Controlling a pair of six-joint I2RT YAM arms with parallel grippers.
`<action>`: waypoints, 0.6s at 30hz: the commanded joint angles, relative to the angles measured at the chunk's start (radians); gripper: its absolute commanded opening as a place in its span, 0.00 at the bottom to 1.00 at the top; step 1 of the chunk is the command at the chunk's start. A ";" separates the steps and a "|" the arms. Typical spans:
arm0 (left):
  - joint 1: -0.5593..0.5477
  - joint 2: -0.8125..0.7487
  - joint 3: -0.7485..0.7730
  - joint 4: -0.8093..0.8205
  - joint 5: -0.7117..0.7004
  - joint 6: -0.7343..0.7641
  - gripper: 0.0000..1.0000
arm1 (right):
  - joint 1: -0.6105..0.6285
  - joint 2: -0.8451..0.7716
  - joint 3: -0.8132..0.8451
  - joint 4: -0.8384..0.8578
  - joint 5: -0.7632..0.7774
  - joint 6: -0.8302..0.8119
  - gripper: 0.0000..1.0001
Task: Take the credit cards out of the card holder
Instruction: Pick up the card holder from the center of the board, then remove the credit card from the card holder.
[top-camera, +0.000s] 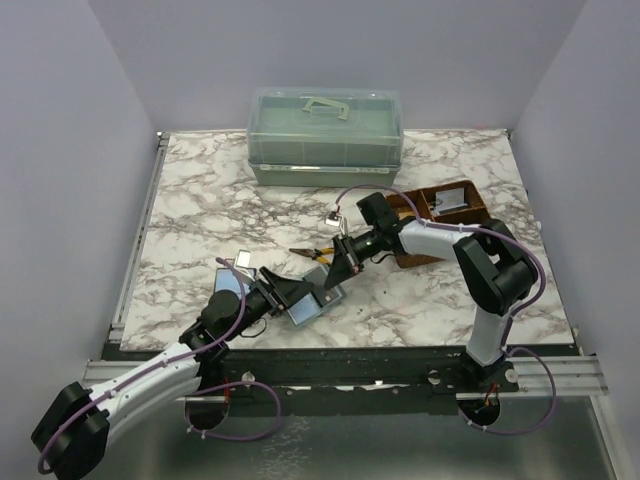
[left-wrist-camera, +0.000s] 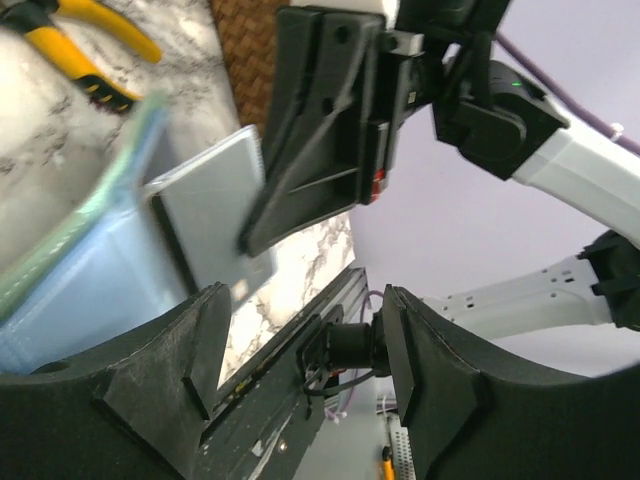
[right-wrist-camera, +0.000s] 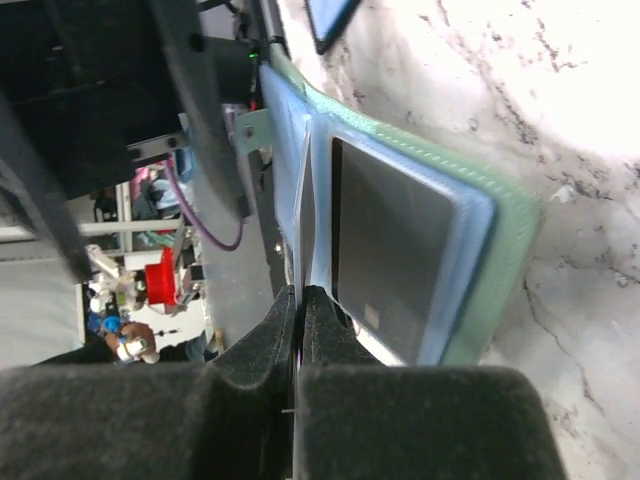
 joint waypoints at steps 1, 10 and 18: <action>0.000 0.064 -0.012 -0.043 0.032 0.001 0.69 | -0.024 -0.043 -0.028 0.070 -0.128 0.041 0.00; -0.001 0.230 0.061 0.009 0.011 0.026 0.68 | -0.025 -0.057 -0.030 0.077 -0.163 0.042 0.00; -0.001 0.234 0.064 0.086 0.025 0.026 0.55 | -0.026 -0.052 -0.028 0.077 -0.164 0.041 0.00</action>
